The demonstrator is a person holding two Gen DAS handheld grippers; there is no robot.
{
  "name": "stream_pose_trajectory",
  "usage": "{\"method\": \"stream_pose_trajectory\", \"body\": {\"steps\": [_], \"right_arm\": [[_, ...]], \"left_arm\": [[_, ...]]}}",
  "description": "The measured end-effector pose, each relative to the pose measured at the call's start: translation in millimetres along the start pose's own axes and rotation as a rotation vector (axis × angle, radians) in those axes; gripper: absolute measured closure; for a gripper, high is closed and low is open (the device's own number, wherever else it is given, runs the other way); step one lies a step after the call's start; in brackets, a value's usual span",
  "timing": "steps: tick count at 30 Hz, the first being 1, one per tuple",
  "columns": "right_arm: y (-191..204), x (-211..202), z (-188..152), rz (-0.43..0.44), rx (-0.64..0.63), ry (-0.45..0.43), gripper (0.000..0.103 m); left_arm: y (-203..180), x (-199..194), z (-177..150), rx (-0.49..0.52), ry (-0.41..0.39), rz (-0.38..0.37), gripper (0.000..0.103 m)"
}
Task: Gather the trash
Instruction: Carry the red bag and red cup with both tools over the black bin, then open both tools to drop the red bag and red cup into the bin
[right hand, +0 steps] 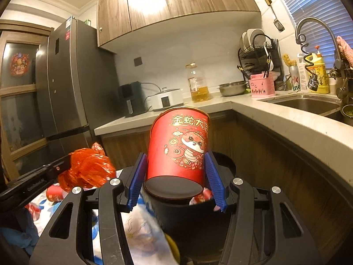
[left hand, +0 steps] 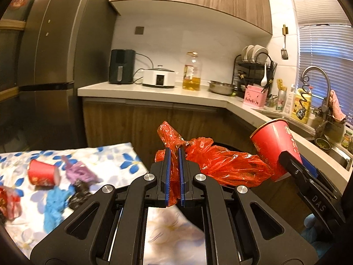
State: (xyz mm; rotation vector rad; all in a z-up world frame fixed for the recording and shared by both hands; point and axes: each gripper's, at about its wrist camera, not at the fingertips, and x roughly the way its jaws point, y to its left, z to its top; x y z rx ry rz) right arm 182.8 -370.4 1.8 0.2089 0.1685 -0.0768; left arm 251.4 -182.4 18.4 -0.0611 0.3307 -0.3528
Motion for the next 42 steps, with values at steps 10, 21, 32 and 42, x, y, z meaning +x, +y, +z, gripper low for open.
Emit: {"method": "stream_pose_trajectory", "body": {"steps": [10,21,32,42], "right_arm": [[-16.9,18.5,11.8,-0.026,-0.008,-0.03,0.05],[-26.8,38.4,17.7,-0.03,0.008,-0.047,0.049],[-27.0,56.4,18.5,-0.021,0.008,-0.043,0.049],[-35.5,71.6,15.3,-0.024,0.014,-0.015,0.048]], "left_arm": [[-27.0,43.4,7.7,0.031,0.003,-0.01,0.097],[-42.9,72.7,13.0,0.043,-0.021,-0.009,0.097],[-41.6,95.6,17.4,0.002,-0.021,-0.027,0.096],[-41.3,113.4,12.6,-0.003,-0.004,-0.048,0.096]]}}
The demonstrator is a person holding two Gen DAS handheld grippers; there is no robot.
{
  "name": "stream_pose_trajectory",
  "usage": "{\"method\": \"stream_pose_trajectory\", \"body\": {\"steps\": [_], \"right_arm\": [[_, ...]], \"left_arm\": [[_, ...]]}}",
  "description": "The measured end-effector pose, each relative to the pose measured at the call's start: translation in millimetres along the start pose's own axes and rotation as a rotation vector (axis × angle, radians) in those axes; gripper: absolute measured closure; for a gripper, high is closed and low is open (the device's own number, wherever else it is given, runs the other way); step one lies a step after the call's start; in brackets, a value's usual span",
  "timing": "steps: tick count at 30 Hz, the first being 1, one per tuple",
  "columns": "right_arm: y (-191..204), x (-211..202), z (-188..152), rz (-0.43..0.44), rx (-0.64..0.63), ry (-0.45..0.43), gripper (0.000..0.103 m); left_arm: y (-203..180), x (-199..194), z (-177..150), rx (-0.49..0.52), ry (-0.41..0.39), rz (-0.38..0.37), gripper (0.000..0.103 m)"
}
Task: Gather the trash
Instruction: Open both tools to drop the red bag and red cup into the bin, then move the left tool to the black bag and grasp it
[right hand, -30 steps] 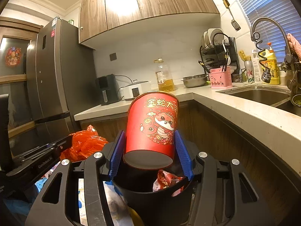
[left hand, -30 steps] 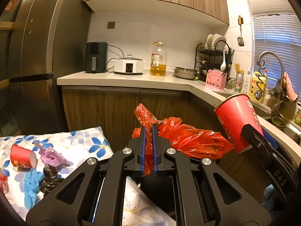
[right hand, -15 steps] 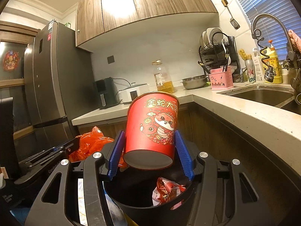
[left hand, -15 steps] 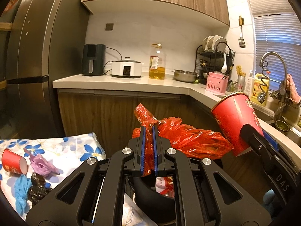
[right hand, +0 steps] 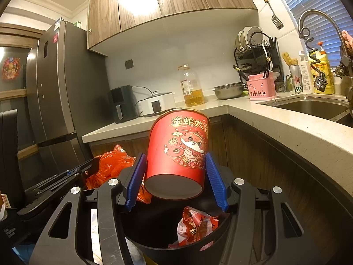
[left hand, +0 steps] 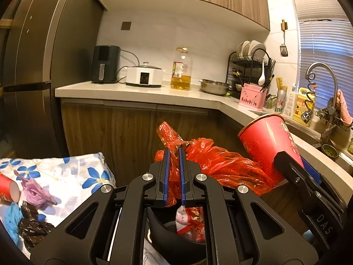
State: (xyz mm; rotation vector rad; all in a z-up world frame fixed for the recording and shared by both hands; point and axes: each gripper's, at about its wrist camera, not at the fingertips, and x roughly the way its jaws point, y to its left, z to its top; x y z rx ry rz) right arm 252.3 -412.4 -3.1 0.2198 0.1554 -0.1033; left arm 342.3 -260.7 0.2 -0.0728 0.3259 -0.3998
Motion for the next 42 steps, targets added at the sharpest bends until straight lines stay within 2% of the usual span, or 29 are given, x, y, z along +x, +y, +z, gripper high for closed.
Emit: {"method": "stream_pose_trajectory", "body": {"steps": [6,7,8,9,17,18,20,26,31,42], "right_arm": [[-3.5,7.0,-2.4,0.012,0.001,0.019,0.045],[-4.3,7.4,-3.2,0.012,0.004,0.021,0.035],[-6.0,7.0,-3.6,0.016,0.012,0.017,0.03],[-7.3,5.8,-4.1,0.018,0.02,0.012,0.03],[-18.0,-5.3,-5.7,-0.019,0.046,0.007,0.025],[-17.9,-6.9,-5.9,-0.023,0.047,0.008,0.025],[-16.9,-9.7,-6.8,-0.029,0.043,0.01,0.022],[-11.1,-22.0,-10.4,-0.033,0.046,0.016,0.018],[-0.4,-36.0,-15.0,-0.015,0.028,0.021,0.016],[28.5,-64.3,-23.8,0.014,-0.014,0.017,0.015]], "left_arm": [[-2.4,6.4,-2.8,0.012,0.007,-0.017,0.095],[-2.5,7.1,-3.6,0.011,0.006,-0.024,0.094],[-2.7,7.9,-4.2,0.011,0.008,-0.032,0.092],[-2.3,9.6,-5.2,0.012,0.015,-0.046,0.091],[1.5,13.7,-14.8,0.015,0.048,-0.055,0.054],[3.1,11.4,-15.5,0.012,0.047,-0.051,0.05],[6.8,5.5,-17.2,0.003,0.045,-0.04,0.037],[16.7,-24.2,-27.0,-0.001,0.023,0.026,0.016],[29.1,-52.2,-38.4,-0.009,0.02,0.085,0.013],[73.0,-114.2,-60.9,-0.045,-0.026,0.268,0.01]]}}
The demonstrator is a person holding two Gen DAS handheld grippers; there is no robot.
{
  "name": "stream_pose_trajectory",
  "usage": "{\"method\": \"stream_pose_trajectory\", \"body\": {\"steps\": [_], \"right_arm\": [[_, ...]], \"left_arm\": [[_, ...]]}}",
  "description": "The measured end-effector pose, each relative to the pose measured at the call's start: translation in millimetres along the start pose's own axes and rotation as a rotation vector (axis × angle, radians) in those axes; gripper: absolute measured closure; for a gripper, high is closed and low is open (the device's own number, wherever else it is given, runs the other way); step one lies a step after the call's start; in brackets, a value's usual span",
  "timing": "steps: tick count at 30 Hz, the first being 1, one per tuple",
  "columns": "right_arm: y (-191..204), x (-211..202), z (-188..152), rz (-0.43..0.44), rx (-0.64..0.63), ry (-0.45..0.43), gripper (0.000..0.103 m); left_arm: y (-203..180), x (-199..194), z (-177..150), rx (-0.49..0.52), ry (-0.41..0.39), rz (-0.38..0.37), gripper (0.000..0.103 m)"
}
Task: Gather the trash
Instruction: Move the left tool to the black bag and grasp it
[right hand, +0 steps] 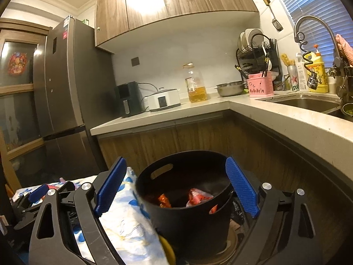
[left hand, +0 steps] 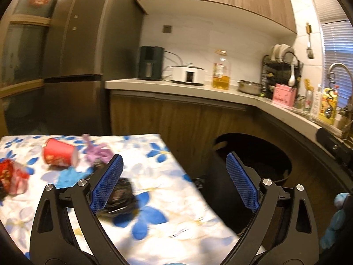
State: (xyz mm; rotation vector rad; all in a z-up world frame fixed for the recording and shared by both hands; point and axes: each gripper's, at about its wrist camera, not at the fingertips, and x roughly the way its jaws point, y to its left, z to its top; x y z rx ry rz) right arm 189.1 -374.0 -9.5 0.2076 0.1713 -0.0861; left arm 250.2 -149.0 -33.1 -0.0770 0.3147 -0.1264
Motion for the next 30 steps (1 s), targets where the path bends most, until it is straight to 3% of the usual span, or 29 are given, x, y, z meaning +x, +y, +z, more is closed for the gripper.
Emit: {"method": "stream_pose_trajectory", "body": {"steps": [8,13,19,22,24,27,29,30], "right_arm": [[27.9,-11.5,-12.2,0.047,0.011,0.004,0.015],[39.0,-11.3,-16.4,0.066,0.013,0.015,0.015],[47.0,-7.8,-19.7,0.076,0.008,0.029,0.015],[49.9,-5.1,-21.2,0.079,-0.003,0.035,0.015],[51.1,-1.8,-22.9,0.078,-0.006,0.043,0.015],[52.8,2.8,-25.1,0.081,-0.001,0.057,0.015],[55.0,3.4,-26.1,0.082,-0.004,0.057,0.015],[56.7,3.7,-26.4,0.084,-0.006,0.057,0.015]], "left_arm": [[47.2,-6.1,-15.0,-0.042,0.017,0.114,0.01],[61.8,6.9,-20.7,-0.037,0.043,0.137,0.01],[56.6,38.6,-24.9,0.048,0.088,0.169,0.011],[59.0,54.0,-28.3,0.055,0.137,0.161,0.017],[63.4,61.1,-31.0,0.035,0.176,0.144,0.026],[67.6,66.1,-34.4,0.018,0.208,0.119,0.049],[69.7,68.8,-38.2,0.014,0.23,0.114,0.077],[71.1,69.5,-39.7,0.011,0.24,0.114,0.085]]}}
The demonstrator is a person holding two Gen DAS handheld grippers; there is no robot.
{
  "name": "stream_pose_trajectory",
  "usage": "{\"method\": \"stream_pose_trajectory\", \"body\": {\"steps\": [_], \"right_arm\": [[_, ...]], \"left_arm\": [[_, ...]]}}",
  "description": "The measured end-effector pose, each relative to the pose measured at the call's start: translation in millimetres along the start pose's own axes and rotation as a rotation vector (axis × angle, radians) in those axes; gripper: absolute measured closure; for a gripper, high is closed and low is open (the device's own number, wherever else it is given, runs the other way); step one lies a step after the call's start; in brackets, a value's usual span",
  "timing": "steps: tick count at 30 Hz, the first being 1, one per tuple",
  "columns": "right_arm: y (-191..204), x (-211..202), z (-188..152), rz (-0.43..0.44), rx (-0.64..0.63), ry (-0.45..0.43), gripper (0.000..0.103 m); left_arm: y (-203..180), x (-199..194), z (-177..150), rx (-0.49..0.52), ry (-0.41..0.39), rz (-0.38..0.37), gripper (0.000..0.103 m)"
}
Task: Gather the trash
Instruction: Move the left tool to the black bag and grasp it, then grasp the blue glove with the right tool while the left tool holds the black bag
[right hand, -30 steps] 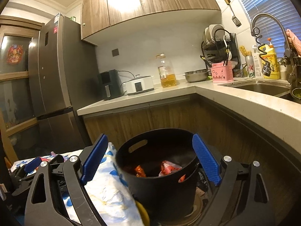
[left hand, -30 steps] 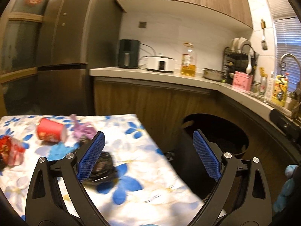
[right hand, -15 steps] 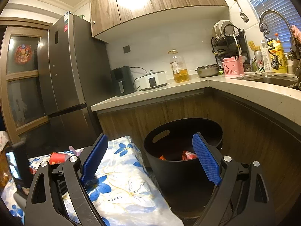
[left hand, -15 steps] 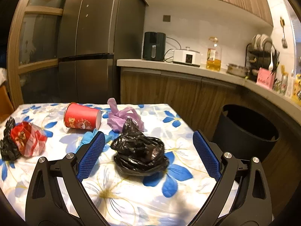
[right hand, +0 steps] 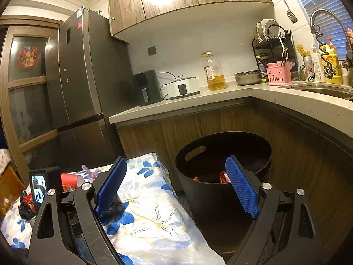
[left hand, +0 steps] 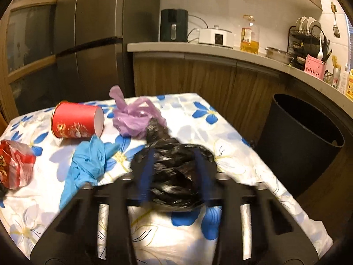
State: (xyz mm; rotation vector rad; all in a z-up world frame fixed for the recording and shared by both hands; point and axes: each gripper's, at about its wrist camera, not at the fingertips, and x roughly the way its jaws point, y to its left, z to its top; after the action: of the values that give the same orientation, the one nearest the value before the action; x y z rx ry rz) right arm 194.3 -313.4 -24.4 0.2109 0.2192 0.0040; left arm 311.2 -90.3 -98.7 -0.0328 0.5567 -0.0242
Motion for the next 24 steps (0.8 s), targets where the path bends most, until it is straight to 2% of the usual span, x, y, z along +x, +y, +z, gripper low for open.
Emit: {"method": "stream_pose_trajectory", "body": {"steps": [1,3,8,15,24], "right_arm": [[1.0,0.7,-0.3,0.001,-0.001,0.001,0.015],[3.8,1.6,-1.8,0.004,-0.003,0.006,0.015],[9.4,2.1,-4.8,0.009,-0.008,0.016,0.015],[23.3,6.1,-9.4,0.032,-0.023,0.03,0.015],[69.2,23.7,-30.7,0.116,-0.059,0.096,0.015]], "left_arm": [[1.6,1.3,-1.0,-0.004,0.007,-0.003,0.095],[7.1,1.4,-3.1,-0.027,0.011,-0.017,0.103],[18.3,-11.5,-6.0,-0.07,-0.015,-0.038,0.103],[42.3,-63.4,-11.1,-0.135,-0.081,-0.05,0.103],[94.6,-124.7,-21.1,-0.182,-0.157,0.031,0.103]]}}
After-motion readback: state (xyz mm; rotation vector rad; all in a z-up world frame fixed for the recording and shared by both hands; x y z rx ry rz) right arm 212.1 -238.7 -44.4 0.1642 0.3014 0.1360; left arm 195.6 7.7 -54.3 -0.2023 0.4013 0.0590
